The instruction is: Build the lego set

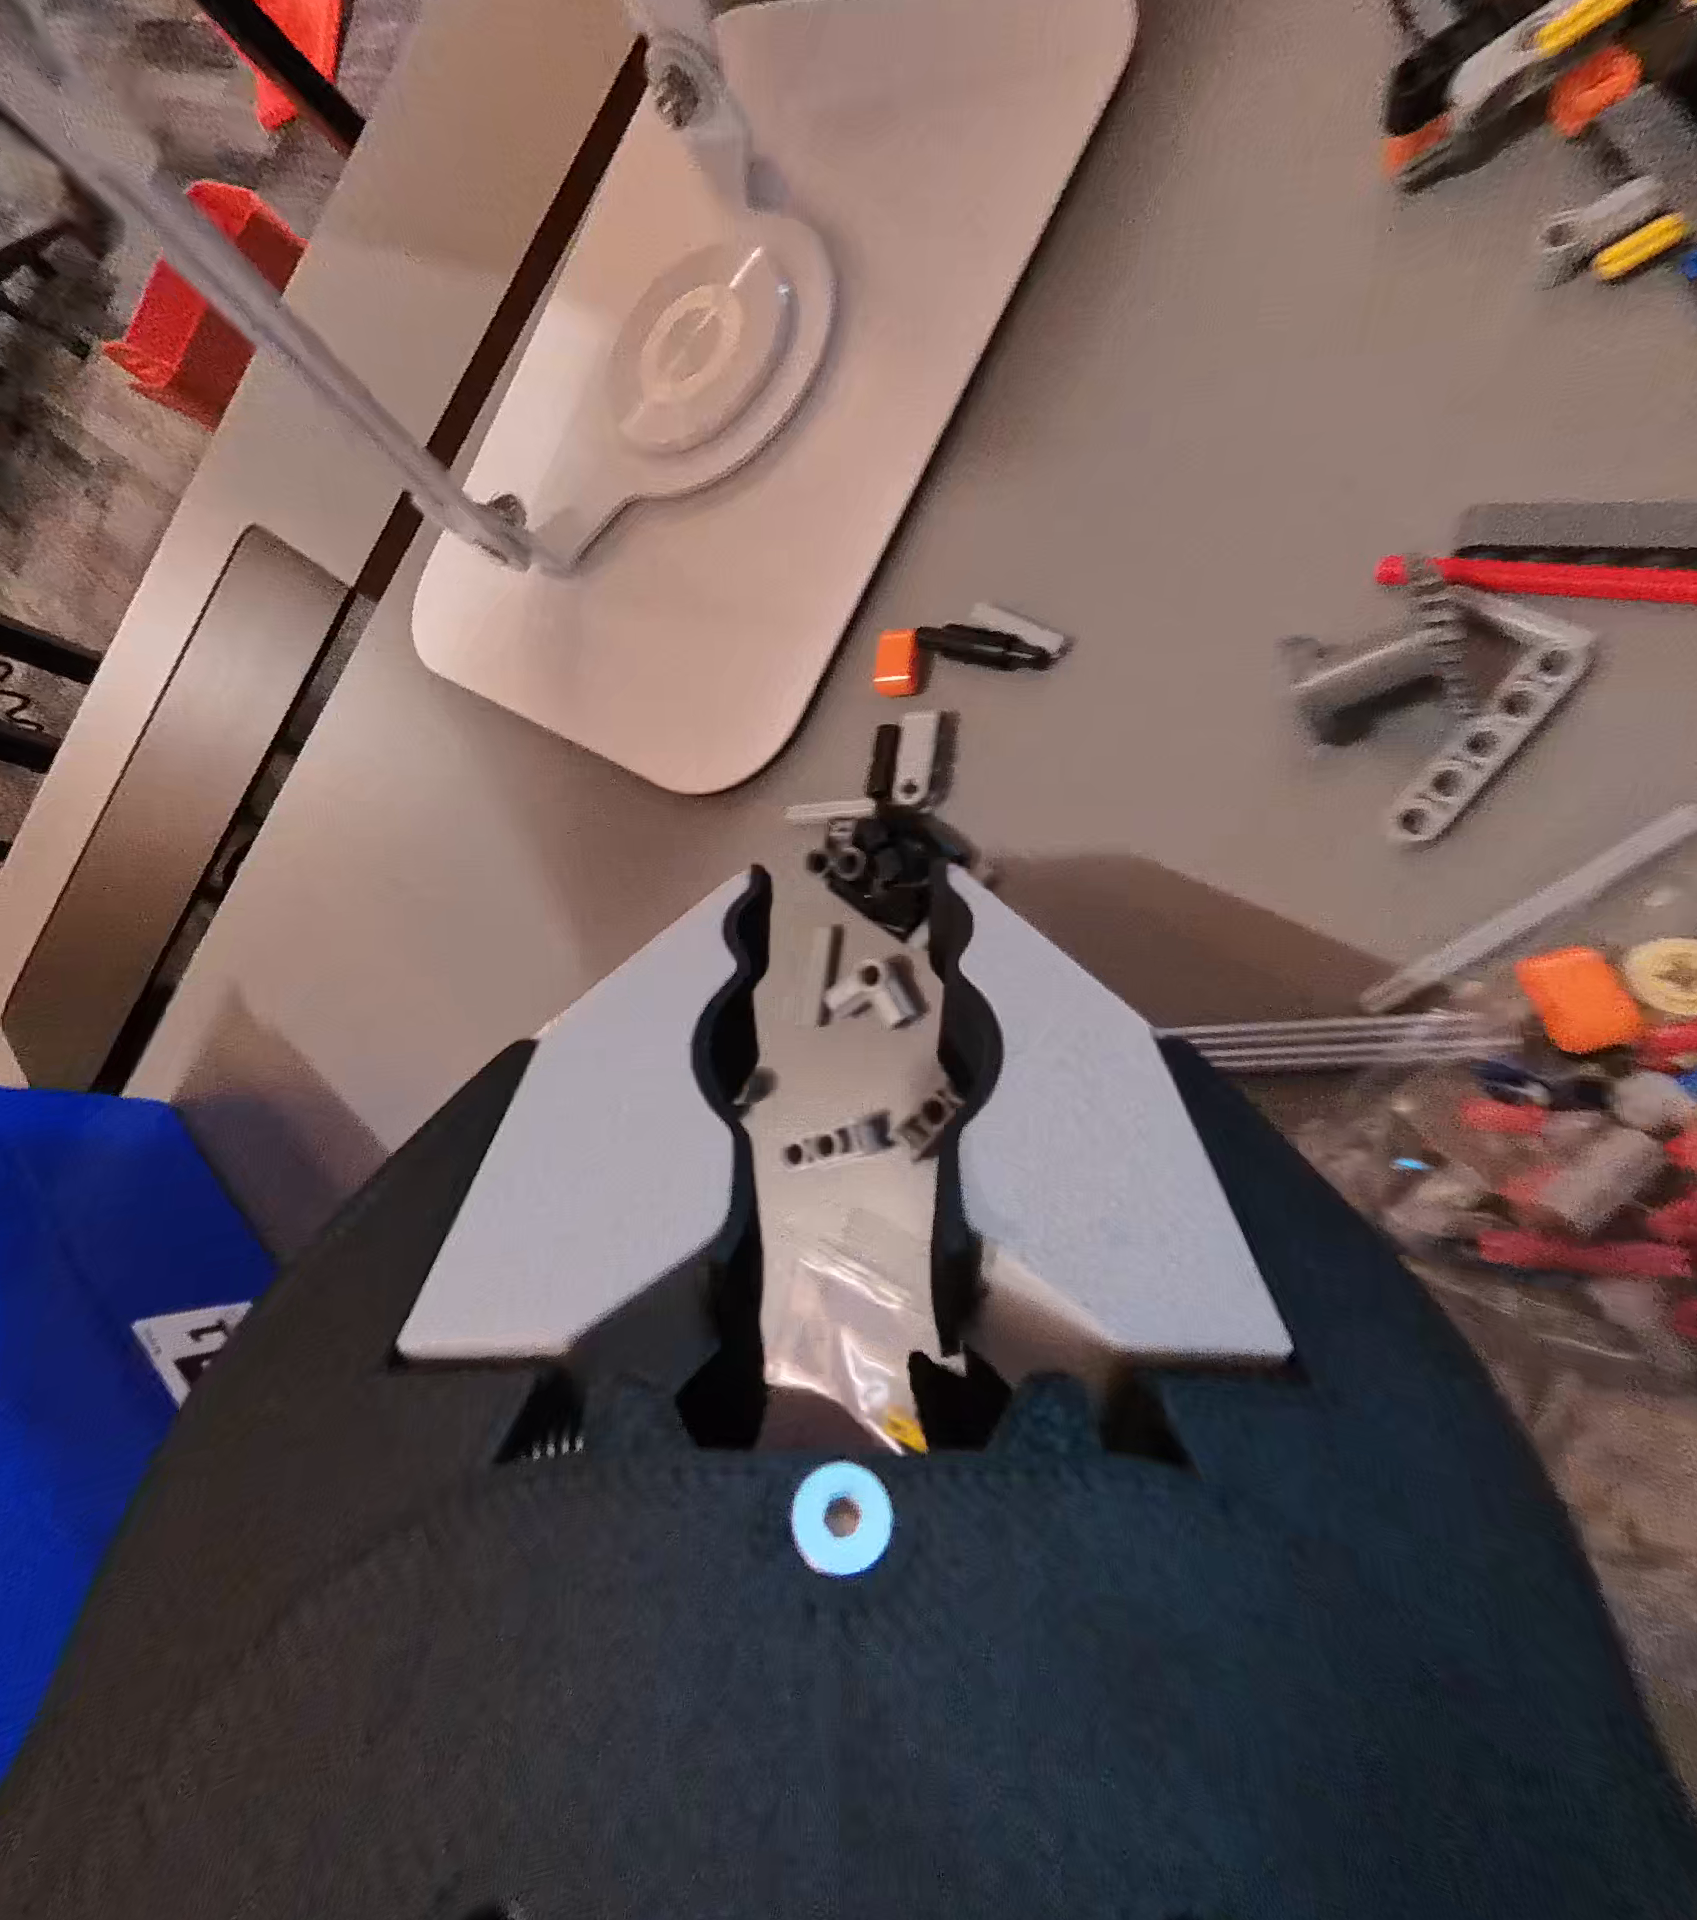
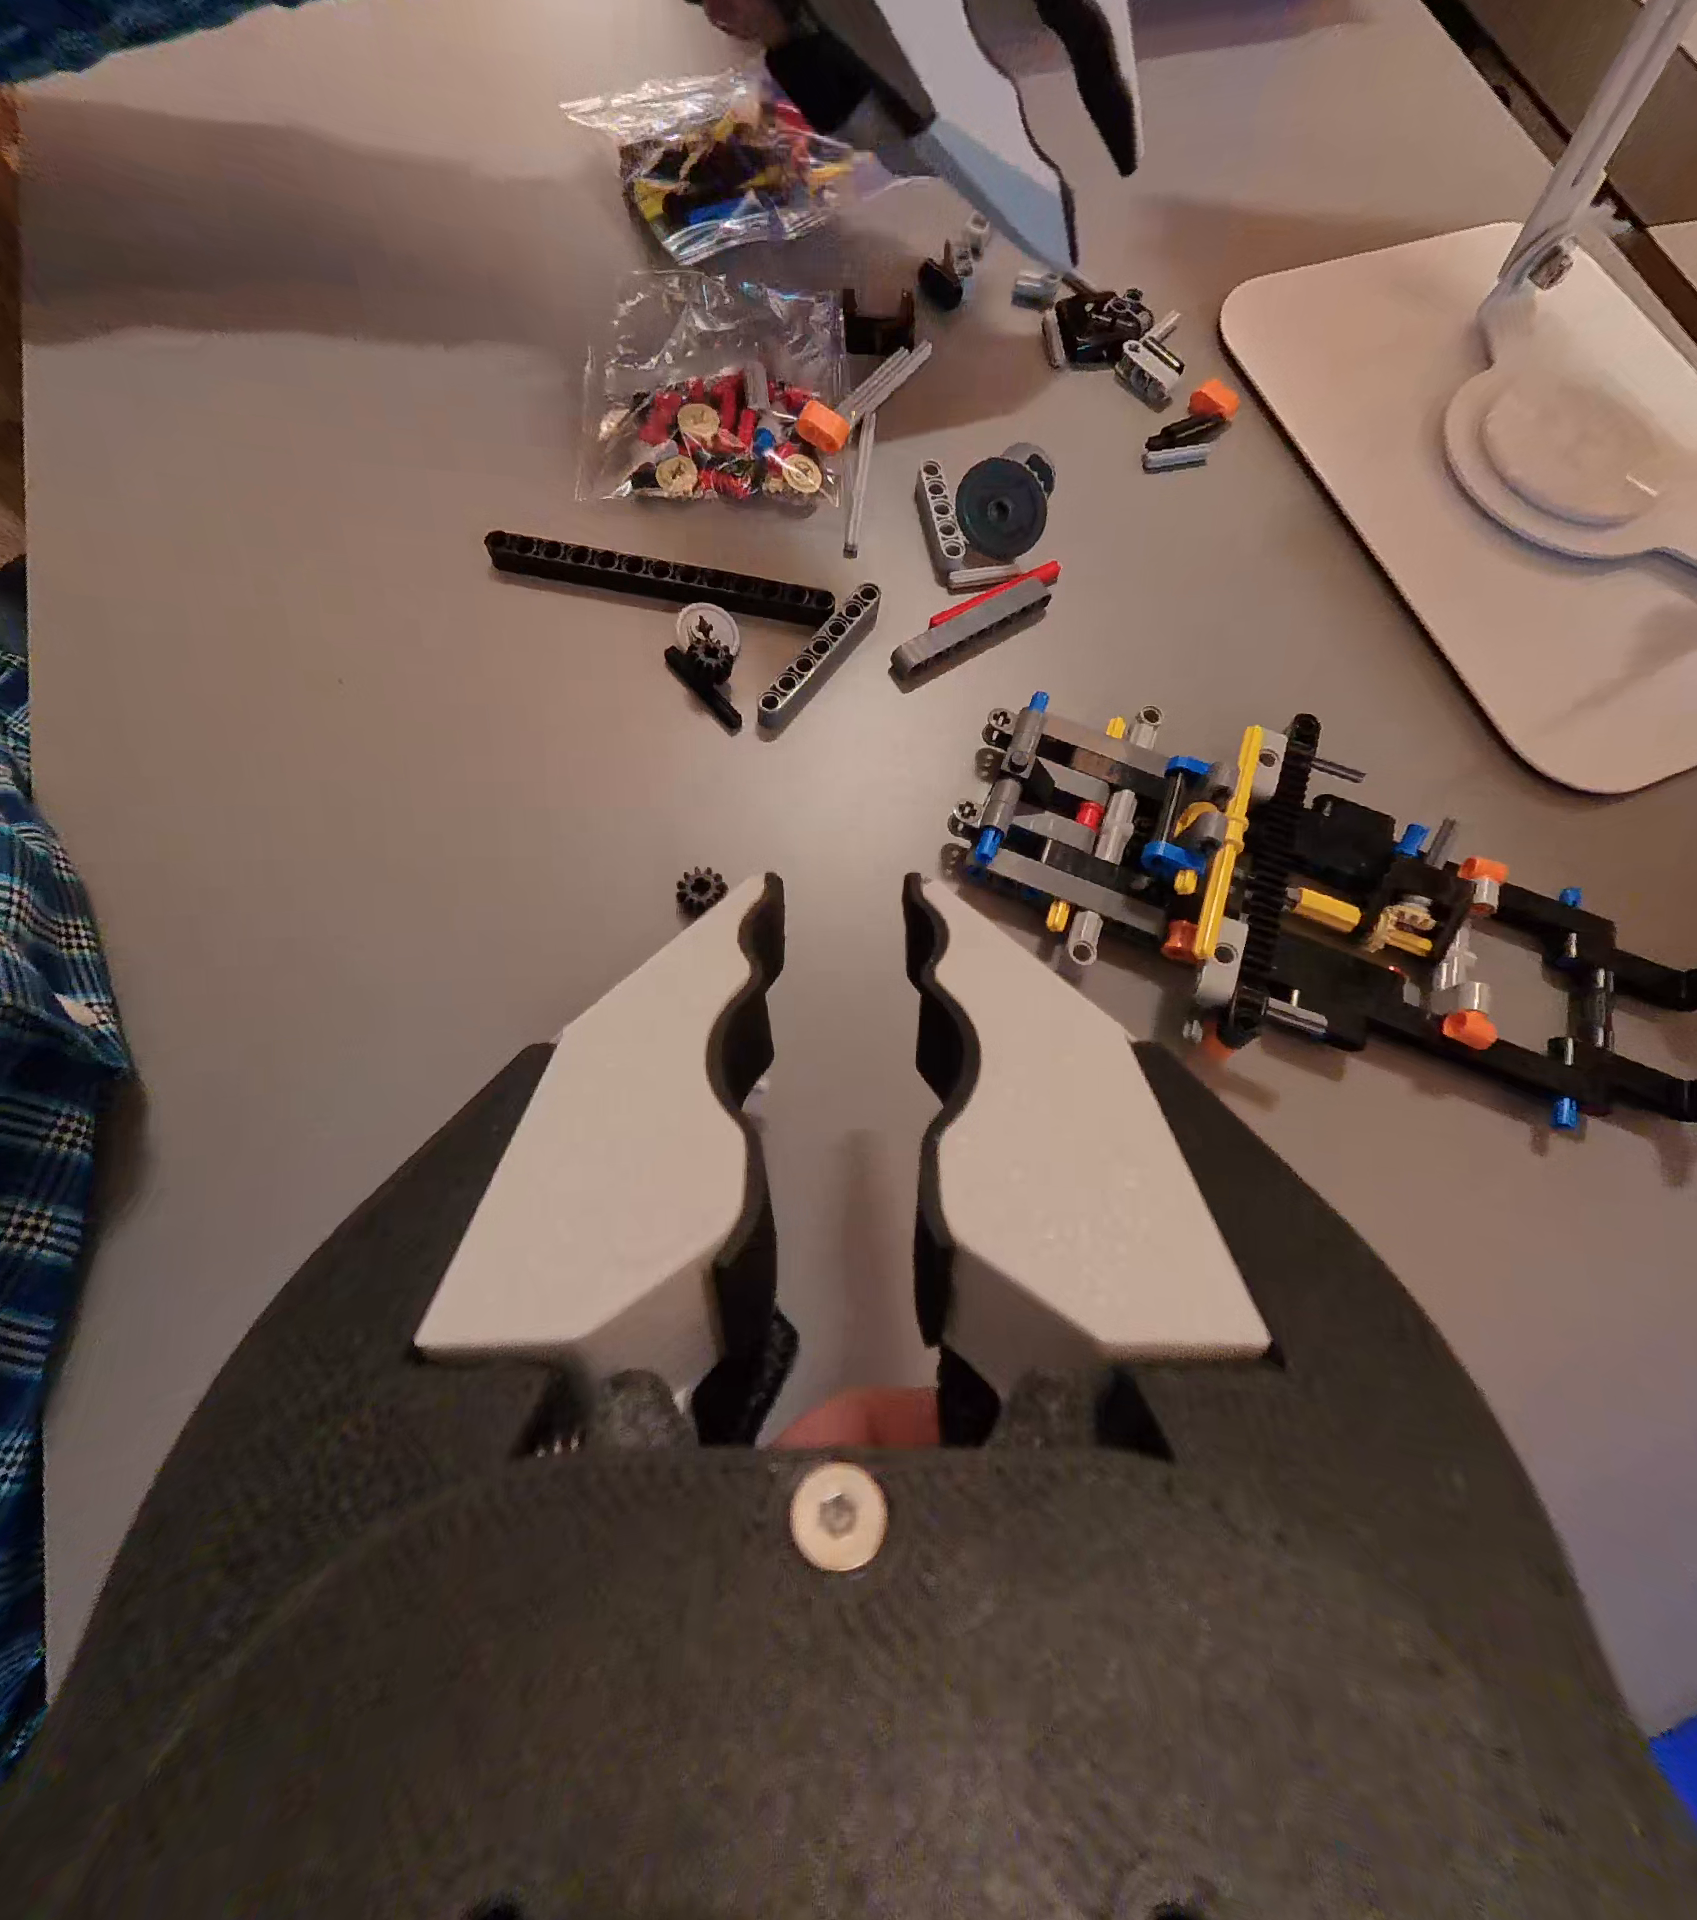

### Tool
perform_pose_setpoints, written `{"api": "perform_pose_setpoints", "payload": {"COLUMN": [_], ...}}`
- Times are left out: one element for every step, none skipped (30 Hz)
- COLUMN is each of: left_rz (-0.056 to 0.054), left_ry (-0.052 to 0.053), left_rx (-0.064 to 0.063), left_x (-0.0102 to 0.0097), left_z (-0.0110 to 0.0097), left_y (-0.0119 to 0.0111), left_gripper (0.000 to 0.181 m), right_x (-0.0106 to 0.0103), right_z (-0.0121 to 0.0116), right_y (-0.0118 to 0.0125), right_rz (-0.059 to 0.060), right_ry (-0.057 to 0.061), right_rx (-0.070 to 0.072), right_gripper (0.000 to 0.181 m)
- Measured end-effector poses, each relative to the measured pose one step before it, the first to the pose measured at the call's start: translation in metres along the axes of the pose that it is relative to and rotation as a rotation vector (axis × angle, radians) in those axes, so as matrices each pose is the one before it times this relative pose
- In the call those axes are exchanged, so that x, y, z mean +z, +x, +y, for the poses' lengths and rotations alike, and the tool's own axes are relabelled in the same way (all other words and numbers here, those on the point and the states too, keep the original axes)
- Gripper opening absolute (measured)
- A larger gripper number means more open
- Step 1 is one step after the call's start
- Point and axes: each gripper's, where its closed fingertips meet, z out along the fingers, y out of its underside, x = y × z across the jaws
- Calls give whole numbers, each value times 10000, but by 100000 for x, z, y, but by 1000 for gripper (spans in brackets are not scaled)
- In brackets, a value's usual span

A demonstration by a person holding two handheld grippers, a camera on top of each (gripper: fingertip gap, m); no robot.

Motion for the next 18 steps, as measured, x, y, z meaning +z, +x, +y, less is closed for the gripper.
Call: {"api": "perform_pose_setpoints", "payload": {"left_rz": [-52, 91, 87, 119, 208, 214, 91, 118, 123, 108, 119, 193, 279, 247, -10, -80, -49, -20], "left_ry": [-110, -31, 5, -53, -123, -178, -155, -117, 14, 58, 9, 2, -36, -101, -10, 45, 146, 215], "left_rx": [4, 36, -16, -55, -36, 17, 52, 28, -61, -83, -47, 7, 1, 32, 85, 7, -104, -150], "left_x": [250, 186, 177, 264, 304, 290, 226, 167, 52, -28, -47, -89, -110, -113, -188, -351, -558, -720], "left_z": [206, 23, -69, 46, 203, 310, 282, 240, 30, -44, 38, 51, 62, 183, 73, -2, -190, -337], "left_y": [-374, -48, -5, 48, 222, 310, 195, 260, 242, 205, 256, 429, 618, 604, 201, 33, 42, 149], "left_gripper": [28, 28, 27, 26, 25, 24, 23, 22, 19, 16, 12, 9, 13, 14, 17, 20, 21, 22], "right_x": [-36, -39, -21, -8, 10, 14, 19, 10, 28, -1, -2, -4, -19, -14, -32, -34, -32, -36], "right_z": [39, 24, 49, 48, 55, 58, 85, 97, 115, 96, 75, 42, 15, 12, -25, -52, -35, -34], "right_y": [23, 42, 53, 35, 41, 53, 32, 0, -9, -5, -23, -35, -60, -70, -45, -36, -37, -51], "right_rz": [-4, 5, 12, -9, -11, -6, -14, -26, -20, -5, -11, -24, -29, -32, -12, -2, -4, 3], "right_ry": [23, 27, 11, 3, 8, 1, -7, -14, -24, -22, -12, 0, -1, -3, 12, 15, 9, 9], "right_rx": [20, 13, 19, 24, 26, 31, 27, 22, 12, 1, 1, 6, 4, -5, -8, -5, -8, -15], "right_gripper": [20, 20, 20, 21, 20, 21, 20, 20, 20, 20, 20, 20, 20, 20, 20, 20, 20, 21]}}
